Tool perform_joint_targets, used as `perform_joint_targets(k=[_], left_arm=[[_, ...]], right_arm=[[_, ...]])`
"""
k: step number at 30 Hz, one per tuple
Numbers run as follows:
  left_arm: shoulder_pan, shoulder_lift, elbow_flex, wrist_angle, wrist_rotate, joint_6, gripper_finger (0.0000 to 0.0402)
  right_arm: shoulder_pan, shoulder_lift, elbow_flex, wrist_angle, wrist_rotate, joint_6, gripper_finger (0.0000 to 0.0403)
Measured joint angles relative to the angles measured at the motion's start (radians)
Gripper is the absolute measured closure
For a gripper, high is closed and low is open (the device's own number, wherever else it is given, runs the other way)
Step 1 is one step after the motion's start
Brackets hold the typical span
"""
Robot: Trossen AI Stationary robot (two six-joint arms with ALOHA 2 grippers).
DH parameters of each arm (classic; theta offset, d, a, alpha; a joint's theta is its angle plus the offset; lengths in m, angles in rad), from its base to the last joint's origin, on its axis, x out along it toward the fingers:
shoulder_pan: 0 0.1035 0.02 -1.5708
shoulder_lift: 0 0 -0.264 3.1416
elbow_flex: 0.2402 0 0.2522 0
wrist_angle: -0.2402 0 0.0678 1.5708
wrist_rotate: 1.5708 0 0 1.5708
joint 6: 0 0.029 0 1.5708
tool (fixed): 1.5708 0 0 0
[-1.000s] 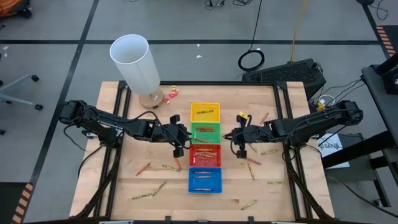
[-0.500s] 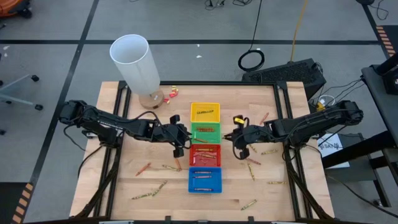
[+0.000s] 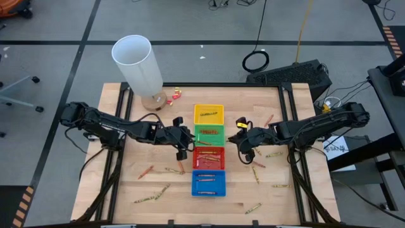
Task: Sort crayons
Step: Put the green crayon into the yellow bin
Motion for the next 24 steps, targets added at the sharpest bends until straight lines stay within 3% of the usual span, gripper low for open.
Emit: perform_joint_targets(k=[14,24], left_arm=[[0.0,0.0,0.0,0.0,0.0,-0.016,0.0317],[-0.009,0.0,0.0,0.0,0.001,-0.028,0.0317]], right_arm=[[-0.004,0.0,0.0,0.008,-0.002,0.089,0.0398],[-0.083,0.0,0.0,0.248,-0.002,0.17,0.0398]])
